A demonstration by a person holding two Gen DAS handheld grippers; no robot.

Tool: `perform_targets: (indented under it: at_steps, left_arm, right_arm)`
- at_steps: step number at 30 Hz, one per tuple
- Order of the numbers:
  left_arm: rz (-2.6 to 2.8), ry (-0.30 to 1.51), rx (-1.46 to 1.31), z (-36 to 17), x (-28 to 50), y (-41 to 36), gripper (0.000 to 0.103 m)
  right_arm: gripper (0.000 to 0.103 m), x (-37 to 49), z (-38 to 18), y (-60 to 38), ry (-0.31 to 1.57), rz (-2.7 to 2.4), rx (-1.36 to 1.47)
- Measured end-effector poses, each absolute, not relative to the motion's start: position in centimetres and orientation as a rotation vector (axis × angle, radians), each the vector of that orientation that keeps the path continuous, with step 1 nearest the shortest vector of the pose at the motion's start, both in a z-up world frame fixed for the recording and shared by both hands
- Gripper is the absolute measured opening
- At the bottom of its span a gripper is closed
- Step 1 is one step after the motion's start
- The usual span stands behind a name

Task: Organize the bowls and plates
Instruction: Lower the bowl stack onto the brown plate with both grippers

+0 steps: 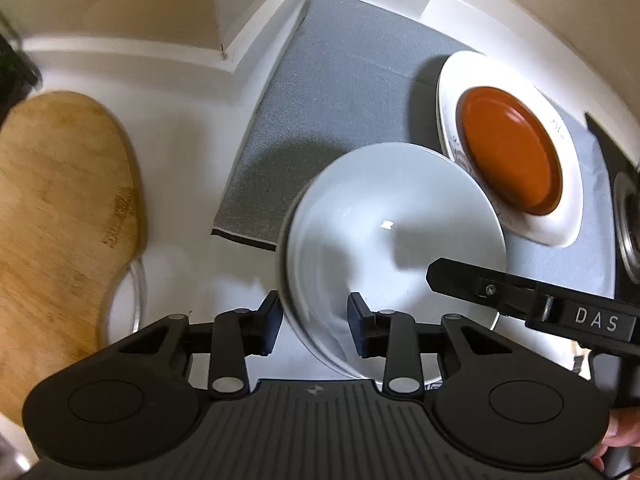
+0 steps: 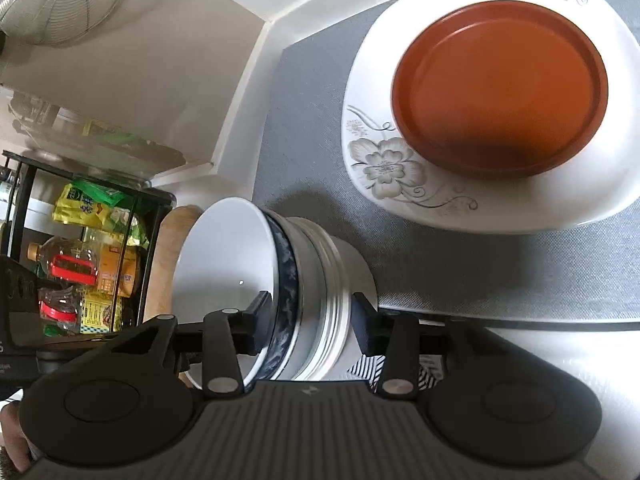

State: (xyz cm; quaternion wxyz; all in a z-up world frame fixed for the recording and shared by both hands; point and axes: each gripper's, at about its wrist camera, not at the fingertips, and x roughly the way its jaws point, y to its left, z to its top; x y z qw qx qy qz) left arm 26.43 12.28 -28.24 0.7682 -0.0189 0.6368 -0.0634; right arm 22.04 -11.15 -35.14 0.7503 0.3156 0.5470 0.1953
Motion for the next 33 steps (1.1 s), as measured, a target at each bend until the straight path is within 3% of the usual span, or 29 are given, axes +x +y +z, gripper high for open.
perform_targets:
  at_steps: [11, 14, 18, 19, 20, 25, 33]
  left_arm:
    - [-0.140, 1.386, -0.130, -28.3, 26.6, 13.8, 0.039]
    - [-0.100, 1.389, -0.192, -28.9, 26.9, 15.8, 0.051]
    - [-0.165, 1.435, -0.269, -30.8, 27.4, 16.4, 0.067]
    - [-0.187, 1.451, -0.299, -31.3, 27.5, 16.4, 0.066]
    - [-0.216, 1.464, -0.338, -31.6, 27.5, 16.4, 0.057]
    - [-0.242, 1.468, -0.251, -30.0, 27.3, 14.8, 0.053]
    - [-0.236, 1.445, -0.218, -28.7, 27.4, 13.4, 0.051]
  right_arm:
    - [0.046, 22.2, -35.3, -11.0, 1.218, 0.411, 0.669]
    - [0.047, 22.1, -36.0, -11.6, 1.219, 0.416, 0.728]
    - [0.062, 22.0, -37.3, -12.1, 1.240, 0.388, 0.787]
    - [0.062, 22.0, -37.6, -12.1, 1.243, 0.397, 0.801]
    - [0.058, 22.0, -37.8, -11.9, 1.249, 0.410, 0.816]
    - [0.043, 22.0, -35.9, -11.2, 1.235, 0.390, 0.713]
    - [0.044, 22.1, -34.4, -11.9, 1.221, 0.356, 0.710]
